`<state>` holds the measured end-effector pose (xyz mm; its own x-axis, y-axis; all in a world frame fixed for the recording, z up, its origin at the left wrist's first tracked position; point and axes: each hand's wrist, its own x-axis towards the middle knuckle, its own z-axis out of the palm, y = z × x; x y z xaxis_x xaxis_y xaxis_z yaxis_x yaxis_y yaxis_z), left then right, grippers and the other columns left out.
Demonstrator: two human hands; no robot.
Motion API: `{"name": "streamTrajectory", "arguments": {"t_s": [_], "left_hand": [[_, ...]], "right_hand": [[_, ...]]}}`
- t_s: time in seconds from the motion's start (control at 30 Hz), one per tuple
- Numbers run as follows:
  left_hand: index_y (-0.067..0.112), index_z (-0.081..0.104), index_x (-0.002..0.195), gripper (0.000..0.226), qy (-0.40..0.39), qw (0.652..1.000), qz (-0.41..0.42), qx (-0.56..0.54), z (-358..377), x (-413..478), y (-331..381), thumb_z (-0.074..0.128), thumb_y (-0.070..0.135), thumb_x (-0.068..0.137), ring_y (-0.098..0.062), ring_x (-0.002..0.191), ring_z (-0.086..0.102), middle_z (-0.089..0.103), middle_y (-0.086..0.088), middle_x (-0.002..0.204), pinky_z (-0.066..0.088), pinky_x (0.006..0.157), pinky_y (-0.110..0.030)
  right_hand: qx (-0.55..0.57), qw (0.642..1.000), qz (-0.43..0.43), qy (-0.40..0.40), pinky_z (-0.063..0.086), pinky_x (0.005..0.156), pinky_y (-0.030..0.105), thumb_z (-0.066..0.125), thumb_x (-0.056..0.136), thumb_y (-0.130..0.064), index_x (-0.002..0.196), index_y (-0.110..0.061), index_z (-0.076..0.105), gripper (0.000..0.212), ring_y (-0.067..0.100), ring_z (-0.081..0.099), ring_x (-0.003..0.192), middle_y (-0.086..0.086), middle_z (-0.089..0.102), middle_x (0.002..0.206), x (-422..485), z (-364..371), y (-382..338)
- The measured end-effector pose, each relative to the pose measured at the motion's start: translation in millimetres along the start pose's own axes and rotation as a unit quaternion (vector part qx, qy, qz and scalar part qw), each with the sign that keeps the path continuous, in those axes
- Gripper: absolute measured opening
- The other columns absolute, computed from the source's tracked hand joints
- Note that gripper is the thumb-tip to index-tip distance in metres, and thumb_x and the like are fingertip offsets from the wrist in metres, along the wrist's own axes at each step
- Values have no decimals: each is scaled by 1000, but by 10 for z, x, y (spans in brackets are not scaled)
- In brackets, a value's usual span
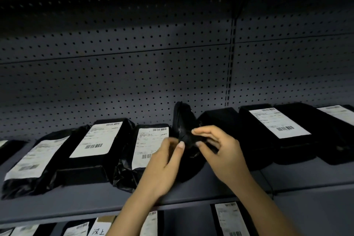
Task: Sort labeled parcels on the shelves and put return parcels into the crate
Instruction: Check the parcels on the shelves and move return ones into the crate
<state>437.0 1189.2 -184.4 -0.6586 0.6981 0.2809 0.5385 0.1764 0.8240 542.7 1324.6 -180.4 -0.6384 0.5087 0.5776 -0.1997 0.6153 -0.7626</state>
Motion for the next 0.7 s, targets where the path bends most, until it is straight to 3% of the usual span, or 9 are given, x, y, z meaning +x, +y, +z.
{"name": "streamTrajectory", "arguments": {"t_s": [0.1,0.2,0.3,0.4,0.47,0.57,0.63,0.7], "left_hand": [[45,38,137,49,8,998,35,-59,-123,65,-27,43,62,92,20,123,38,46,32,134,33,96,-3],[42,46,138,48,-20,996,83,19,-242,157,-130,48,57,93,13,133,31,40,27,143,28,108,-13],[39,56,129,42,-15,994,92,65,-334,184,-218,49,54,90,17,130,32,42,24,140,26,107,-7],[39,63,114,42,13,997,71,38,-457,174,-310,48,64,85,10,121,47,55,23,125,40,105,-21],[35,64,102,42,21,999,38,23,-533,169,-364,50,70,83,6,105,58,64,20,110,47,94,-23],[33,60,102,40,12,1000,-9,23,-566,145,-434,56,66,80,6,96,61,67,16,101,47,85,-16],[37,57,112,31,7,999,-28,18,-550,135,-488,60,53,86,9,96,59,67,16,101,44,81,-8],[35,56,115,25,1,999,-32,-9,-544,133,-515,61,37,91,1,94,63,70,12,97,47,79,-10]], "right_hand": [[31,999,-5,-31,46,100,18,70,85,1,115,-21,65,38,-3,57,116,-14,65,118,39,162,-25],[96,994,30,-36,44,101,18,73,82,3,120,-25,60,49,0,53,123,-9,57,130,42,301,-20],[119,982,133,-68,43,104,21,79,79,-13,123,-35,57,55,0,50,127,-14,56,131,30,338,50],[43,961,238,-135,43,106,27,78,69,-50,123,-50,52,60,-3,48,124,-20,54,132,9,339,92],[24,945,280,-165,43,101,24,71,71,-63,128,-52,47,63,-4,50,119,-25,51,131,3,377,52],[-22,942,288,-169,40,87,17,63,81,-62,132,-54,39,57,-1,47,116,-27,45,128,0,474,-7],[-38,950,275,-143,41,90,19,66,82,-57,134,-51,40,58,0,47,119,-24,47,131,1,530,-6],[-48,959,254,-115,42,97,21,69,82,-51,134,-47,43,58,0,48,121,-21,50,133,-10,560,-7]]}}
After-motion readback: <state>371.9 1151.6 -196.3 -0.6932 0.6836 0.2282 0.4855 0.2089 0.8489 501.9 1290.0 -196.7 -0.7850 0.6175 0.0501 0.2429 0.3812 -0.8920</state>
